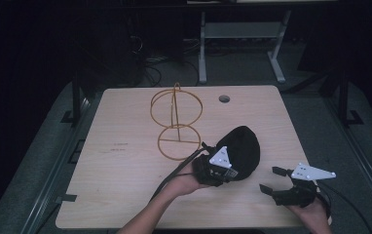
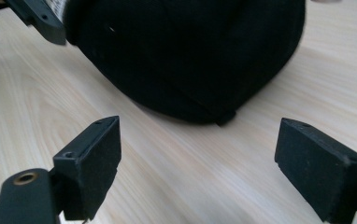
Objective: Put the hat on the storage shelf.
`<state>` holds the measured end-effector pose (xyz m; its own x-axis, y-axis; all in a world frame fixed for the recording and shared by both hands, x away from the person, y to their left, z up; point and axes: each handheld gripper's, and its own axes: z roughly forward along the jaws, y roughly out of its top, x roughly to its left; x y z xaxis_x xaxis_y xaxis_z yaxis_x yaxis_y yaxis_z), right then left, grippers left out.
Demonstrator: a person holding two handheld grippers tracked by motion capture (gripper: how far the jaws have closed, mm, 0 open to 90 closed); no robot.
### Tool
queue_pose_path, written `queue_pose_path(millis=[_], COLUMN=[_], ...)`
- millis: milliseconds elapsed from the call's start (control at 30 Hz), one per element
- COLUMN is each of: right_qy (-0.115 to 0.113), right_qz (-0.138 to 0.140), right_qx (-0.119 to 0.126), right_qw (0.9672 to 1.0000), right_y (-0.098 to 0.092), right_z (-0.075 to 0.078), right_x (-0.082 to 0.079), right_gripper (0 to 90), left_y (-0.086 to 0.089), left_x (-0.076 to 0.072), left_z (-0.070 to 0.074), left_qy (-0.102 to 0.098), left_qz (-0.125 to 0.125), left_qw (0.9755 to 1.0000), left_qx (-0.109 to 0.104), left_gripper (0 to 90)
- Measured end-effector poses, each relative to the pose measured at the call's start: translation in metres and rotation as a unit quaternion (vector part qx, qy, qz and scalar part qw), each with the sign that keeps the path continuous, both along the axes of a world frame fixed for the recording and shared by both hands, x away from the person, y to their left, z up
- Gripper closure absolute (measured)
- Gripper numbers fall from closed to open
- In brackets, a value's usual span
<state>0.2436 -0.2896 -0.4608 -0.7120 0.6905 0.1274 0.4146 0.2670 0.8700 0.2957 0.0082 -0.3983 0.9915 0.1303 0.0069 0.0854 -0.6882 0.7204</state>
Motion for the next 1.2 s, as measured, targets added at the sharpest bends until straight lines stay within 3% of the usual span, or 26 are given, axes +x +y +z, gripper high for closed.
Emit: queue_pose_path(millis=[333,667,867,900,1000,1033,1067,1200], right_qy=[-0.016,0.009,0.009,0.01,0.003,0.003,-0.003,-0.012], right_qz=[0.045,0.084,0.114,0.13,0.144,0.144,0.148,0.15], right_qx=[0.012,0.012,0.016,0.019,0.016,0.016,0.015,0.012], right_qw=[0.9988,0.9963,0.9933,0.9912,0.9895,0.9895,0.9888,0.9886], right_y=[0.017,0.028,0.031,0.033,0.036,0.036,0.037,0.039], right_z=[0.007,-0.002,-0.005,-0.007,-0.006,-0.006,-0.006,-0.006], right_x=[0.023,0.048,0.054,0.054,0.053,0.053,0.052,0.052], right_gripper=[14.4,18.8,34.0,44.1,60.0,60.0,70.9,86.2], left_y=[0.017,0.02,0.022,0.023,0.023,0.023,0.023,0.022], left_x=[0.001,0.004,0.008,0.01,0.012,0.012,0.013,0.013], left_z=[-0.004,-0.005,-0.005,-0.006,-0.007,-0.007,-0.008,-0.008], left_qy=[0.011,0.004,0.0,-0.002,-0.005,-0.005,-0.007,-0.01], left_qz=[-0.041,-0.069,-0.069,-0.066,-0.06,-0.06,-0.06,-0.056], left_qw=[0.999,0.9976,0.9976,0.9978,0.9982,0.9982,0.9982,0.9984], left_qx=[-0.012,-0.004,-0.003,-0.004,-0.002,-0.002,0.0,0.002], left_gripper=[80.8,81.7,81.8,81.8,81.8,81.8,81.8,81.7])
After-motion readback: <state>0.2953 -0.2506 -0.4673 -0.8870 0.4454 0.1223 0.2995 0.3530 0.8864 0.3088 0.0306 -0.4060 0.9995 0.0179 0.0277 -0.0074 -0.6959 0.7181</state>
